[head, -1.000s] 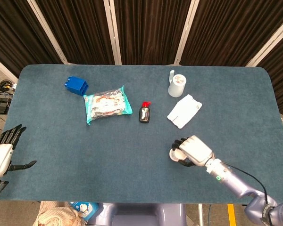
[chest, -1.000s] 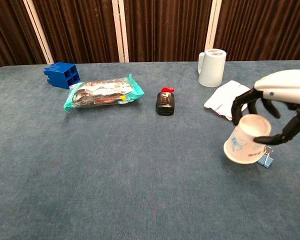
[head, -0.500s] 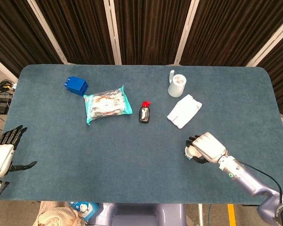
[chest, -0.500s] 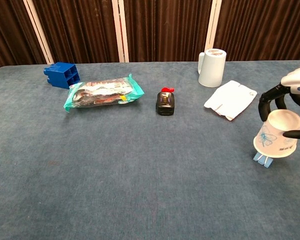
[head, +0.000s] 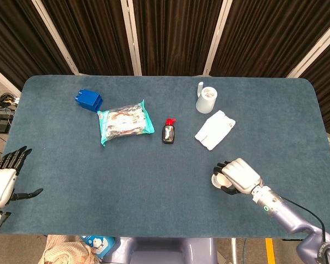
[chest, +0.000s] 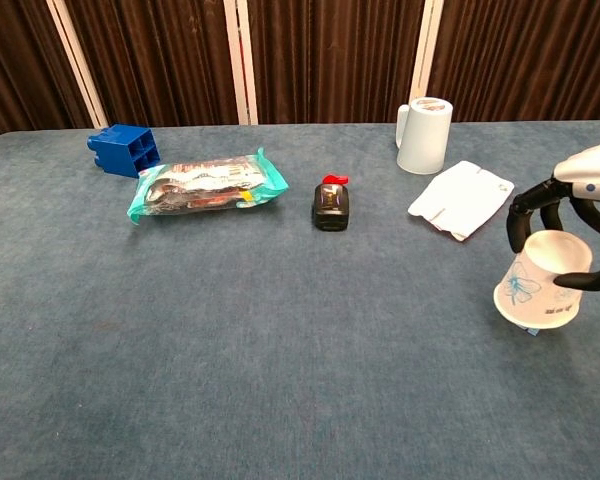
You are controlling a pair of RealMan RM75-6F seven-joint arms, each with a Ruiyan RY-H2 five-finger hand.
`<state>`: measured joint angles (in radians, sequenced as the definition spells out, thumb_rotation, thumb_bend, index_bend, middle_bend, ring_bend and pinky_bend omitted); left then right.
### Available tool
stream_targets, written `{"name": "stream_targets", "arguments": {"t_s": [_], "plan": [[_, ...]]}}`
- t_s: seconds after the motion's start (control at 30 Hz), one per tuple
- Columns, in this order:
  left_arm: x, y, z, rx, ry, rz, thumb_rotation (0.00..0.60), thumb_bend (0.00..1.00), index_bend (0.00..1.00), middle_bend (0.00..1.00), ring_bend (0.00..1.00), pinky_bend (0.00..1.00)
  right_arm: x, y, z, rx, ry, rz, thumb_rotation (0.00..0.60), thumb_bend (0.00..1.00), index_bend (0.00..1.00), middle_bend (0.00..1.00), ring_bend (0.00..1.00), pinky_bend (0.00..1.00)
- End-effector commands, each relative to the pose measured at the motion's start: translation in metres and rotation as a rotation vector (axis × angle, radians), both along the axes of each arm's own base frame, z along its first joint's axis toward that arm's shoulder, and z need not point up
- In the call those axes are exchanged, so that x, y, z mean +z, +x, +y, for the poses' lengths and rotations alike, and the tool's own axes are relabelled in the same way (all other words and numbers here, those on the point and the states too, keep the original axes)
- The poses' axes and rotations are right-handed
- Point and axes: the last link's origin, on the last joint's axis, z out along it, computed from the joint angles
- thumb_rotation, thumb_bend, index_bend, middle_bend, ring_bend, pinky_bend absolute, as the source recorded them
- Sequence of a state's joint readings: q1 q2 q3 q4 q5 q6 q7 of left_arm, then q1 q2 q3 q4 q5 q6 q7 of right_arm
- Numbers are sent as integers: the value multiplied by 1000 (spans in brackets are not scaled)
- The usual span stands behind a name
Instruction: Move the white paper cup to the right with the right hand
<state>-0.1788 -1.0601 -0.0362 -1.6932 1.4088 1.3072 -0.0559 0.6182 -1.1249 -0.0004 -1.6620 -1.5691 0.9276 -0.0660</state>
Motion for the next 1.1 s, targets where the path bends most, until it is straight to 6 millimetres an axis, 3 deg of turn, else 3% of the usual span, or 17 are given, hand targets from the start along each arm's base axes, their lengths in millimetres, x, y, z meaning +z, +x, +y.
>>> {"name": "stream_targets", "arguments": {"t_s": [0.03,0.37,0.43,0.53,0.6,0.67,0.83,1.1], "plan": [[0,0,0,0,0,1,600,0,0,0,0,0,-3,0,-1,1,-6,-5,600,388,540,410,478,618],[-1,-1,1,7,-3,3,600,0,0,0,0,0,-17,-11,-2,-43,11,-4,600,388,539,410,478,618],[-1,-1,1,7,-4,5,600,0,0,0,0,0,-20,-12,-1,-48,12,-7,600,387,496,407,463,587],[0,-1,1,6,-1,6,600,0,0,0,0,0,-24,-13,1,-62,9,-12,600,388,310,315,352,457],[0,-1,1,8,1,6,600,0,0,0,0,0,-25,-15,2,-68,3,-1,600,387,101,174,222,357],[0,-2,0,8,2,7,600,0,0,0,0,0,-24,-17,4,-77,-7,14,600,387,5,61,122,287],[1,-1,0,3,7,8,600,0,0,0,0,0,-11,-22,11,-115,-45,40,600,386,0,0,59,241],[5,-1,-3,-13,21,11,600,0,0,0,0,0,36,-48,36,-196,-259,42,600,386,0,0,8,179]]}}
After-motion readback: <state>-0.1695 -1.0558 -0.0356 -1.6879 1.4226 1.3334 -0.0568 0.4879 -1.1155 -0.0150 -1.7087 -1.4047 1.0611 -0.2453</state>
